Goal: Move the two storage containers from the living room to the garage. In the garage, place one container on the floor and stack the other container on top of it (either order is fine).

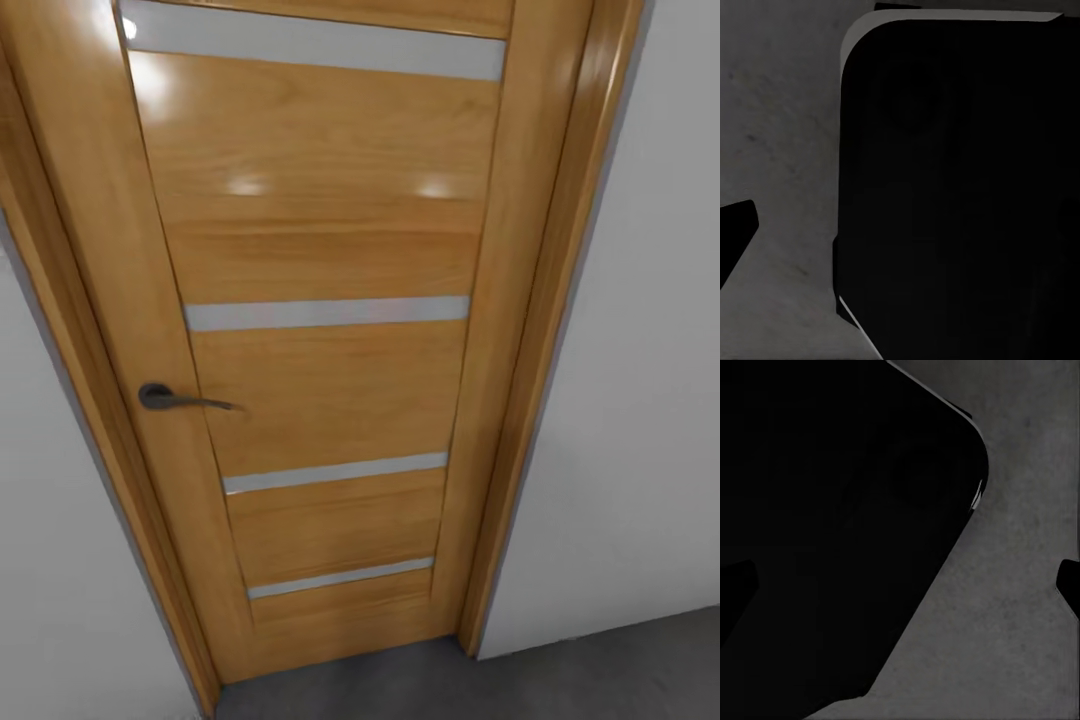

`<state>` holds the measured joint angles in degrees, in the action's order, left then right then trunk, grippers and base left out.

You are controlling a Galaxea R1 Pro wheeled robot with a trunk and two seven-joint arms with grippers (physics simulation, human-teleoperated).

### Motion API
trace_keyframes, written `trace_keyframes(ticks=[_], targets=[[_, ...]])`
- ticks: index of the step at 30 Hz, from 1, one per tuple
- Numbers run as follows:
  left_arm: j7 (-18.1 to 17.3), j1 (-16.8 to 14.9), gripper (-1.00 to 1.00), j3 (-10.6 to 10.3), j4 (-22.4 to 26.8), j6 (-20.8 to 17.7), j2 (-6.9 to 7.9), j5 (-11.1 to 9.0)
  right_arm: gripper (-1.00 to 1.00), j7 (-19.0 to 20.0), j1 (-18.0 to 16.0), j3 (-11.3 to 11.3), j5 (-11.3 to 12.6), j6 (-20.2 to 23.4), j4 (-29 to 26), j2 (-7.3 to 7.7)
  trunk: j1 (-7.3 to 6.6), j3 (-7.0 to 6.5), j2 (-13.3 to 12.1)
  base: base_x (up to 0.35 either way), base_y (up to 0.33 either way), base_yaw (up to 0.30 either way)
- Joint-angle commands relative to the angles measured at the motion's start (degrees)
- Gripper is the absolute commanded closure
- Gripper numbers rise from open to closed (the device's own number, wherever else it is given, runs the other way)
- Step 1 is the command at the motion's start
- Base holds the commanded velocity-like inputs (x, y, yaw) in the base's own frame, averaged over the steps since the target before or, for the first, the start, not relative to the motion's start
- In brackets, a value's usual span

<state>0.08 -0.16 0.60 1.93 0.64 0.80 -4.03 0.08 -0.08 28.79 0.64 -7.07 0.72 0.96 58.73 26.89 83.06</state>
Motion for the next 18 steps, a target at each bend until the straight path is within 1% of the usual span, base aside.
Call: trace_keyframes(ticks=[1,18], targets=[[0.01,-0.01,-1.00,0.02,0.00,0.07,0.00,-0.41,-1.00,0.01,-0.01,0.13,0.07,-0.31,0.07,0.00,0.00,0.04,0.02,0.005,-0.003,0.265],[0.01,-0.01,-1.00,0.02,0.00,0.07,0.00,-0.44,-1.00,0.01,-0.01,0.13,0.08,-0.31,0.07,0.00,0.00,0.04,0.02,0.001,0.000,0.268]])
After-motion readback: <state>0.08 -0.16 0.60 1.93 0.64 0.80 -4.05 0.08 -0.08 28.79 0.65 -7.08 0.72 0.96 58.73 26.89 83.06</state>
